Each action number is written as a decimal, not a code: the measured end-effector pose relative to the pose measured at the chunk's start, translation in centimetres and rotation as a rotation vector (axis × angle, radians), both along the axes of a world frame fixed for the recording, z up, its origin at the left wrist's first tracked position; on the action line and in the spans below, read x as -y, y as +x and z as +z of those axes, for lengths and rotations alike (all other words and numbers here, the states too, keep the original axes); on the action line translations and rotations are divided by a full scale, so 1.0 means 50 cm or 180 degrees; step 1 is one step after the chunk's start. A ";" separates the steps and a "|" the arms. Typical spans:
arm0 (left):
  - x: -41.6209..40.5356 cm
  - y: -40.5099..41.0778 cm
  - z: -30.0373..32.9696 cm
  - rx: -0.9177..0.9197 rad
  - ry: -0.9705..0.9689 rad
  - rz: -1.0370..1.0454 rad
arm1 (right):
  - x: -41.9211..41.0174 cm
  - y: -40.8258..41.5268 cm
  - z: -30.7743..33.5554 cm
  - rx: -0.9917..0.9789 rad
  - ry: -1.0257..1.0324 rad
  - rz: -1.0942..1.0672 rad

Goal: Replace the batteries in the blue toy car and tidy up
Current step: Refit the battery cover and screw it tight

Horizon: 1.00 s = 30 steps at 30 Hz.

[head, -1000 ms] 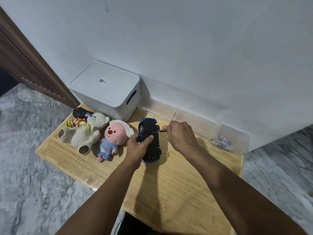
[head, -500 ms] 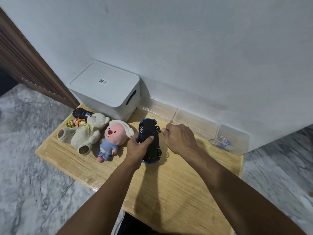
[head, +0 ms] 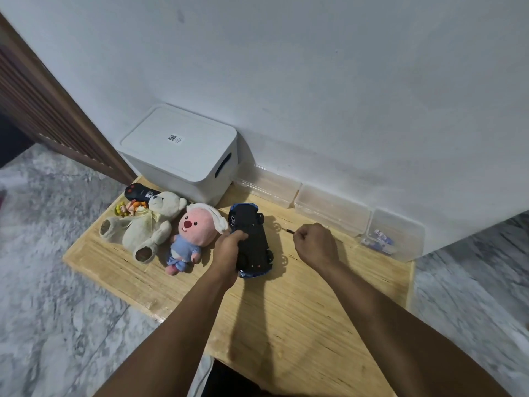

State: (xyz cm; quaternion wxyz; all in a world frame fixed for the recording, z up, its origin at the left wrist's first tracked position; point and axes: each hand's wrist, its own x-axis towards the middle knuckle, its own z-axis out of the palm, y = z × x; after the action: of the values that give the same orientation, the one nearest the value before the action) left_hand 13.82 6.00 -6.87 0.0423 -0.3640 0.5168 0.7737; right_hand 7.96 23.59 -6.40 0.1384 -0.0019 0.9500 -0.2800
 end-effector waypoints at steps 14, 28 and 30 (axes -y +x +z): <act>0.004 -0.003 0.012 0.0030 0.0637 0.0088 | 0.000 -0.003 -0.040 0.0205 0.0334 -0.0375; 0.008 -0.011 0.000 0.0105 0.0391 0.0038 | -0.006 0.006 -0.061 0.0191 0.0297 -0.0339; 0.006 -0.014 0.002 0.0100 0.0362 0.0031 | -0.004 0.003 -0.062 0.0114 0.0109 -0.0456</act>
State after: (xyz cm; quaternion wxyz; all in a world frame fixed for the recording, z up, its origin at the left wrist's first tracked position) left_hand 13.13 5.68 -6.77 0.0672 -0.3756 0.4695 0.7963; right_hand 8.11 23.77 -9.48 0.1350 0.0734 0.9497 -0.2728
